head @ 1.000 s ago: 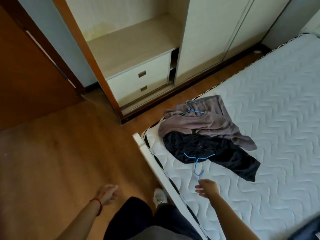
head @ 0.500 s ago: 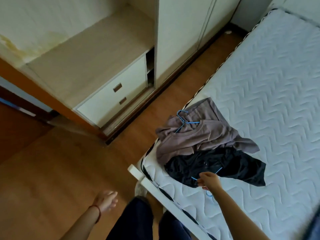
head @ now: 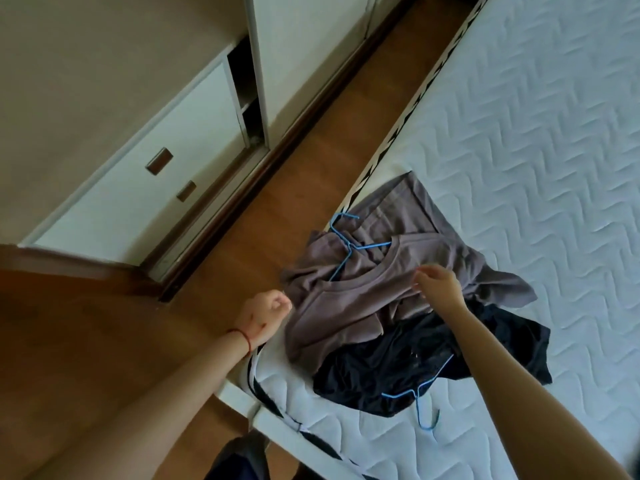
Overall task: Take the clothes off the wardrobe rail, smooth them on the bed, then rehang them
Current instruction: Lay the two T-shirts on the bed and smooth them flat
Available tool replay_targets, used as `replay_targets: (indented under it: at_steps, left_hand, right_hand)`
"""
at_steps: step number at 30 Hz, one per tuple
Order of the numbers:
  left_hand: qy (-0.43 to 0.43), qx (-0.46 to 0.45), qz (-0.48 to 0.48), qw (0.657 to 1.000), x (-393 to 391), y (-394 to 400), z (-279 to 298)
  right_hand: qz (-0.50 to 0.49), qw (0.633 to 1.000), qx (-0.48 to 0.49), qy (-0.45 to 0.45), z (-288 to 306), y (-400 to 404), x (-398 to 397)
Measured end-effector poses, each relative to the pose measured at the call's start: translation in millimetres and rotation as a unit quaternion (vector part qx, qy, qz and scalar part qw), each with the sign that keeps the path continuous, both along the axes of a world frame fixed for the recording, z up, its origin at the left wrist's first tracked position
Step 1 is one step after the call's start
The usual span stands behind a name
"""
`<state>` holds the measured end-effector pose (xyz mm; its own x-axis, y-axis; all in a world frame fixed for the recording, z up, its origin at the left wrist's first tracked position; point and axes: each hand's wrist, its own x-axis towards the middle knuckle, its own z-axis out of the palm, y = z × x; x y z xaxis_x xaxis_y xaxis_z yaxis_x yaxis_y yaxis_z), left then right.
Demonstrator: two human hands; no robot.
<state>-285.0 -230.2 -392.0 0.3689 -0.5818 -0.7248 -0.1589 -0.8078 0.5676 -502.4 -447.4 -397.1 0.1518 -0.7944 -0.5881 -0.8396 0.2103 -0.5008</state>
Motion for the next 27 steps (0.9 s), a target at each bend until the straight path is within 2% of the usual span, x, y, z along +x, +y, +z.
replay_targets:
  at_steps: [5, 9, 11, 15, 20, 23, 25, 27]
  left_hand:
    - [-0.046, -0.002, -0.016, 0.999, -31.7, -34.7, -62.6]
    - [-0.117, 0.042, 0.001, 0.992, -54.4, -37.4, -97.5]
    - [-0.143, 0.058, 0.015, 0.988, -63.0, -40.7, -108.7]
    - [-0.157, 0.059, 0.061, 0.984, -74.1, -46.1, -117.6]
    - [-0.205, 0.046, 0.057, 0.976, -75.4, -40.9, -106.9]
    - [-0.245, -0.028, 0.07, 0.967, -76.1, -37.5, -87.8]
    - [-0.271, -0.078, 0.072, 0.957, -78.7, -36.7, -68.7]
    - [-0.28, -0.132, 0.067, 0.949, -81.8, -37.9, -47.3]
  right_hand:
    - [0.123, 0.987, -0.081, 0.062, -50.2, -47.2, 19.3]
    - [0.29, 0.933, -0.163, 0.136, -88.4, -68.8, 20.0]
    - [0.328, 0.915, -0.176, 0.158, -103.8, -75.4, 20.0]
    - [0.314, 0.917, -0.178, 0.169, -122.5, -75.4, 21.0]
    - [0.353, 0.892, -0.218, 0.177, -109.8, -78.8, 12.3]
    - [0.381, 0.89, -0.184, 0.166, -91.8, -76.5, -2.9]
    - [0.351, 0.911, -0.158, 0.15, -76.5, -72.6, -12.2]
    - [0.305, 0.926, -0.182, 0.127, -59.3, -72.3, -18.5]
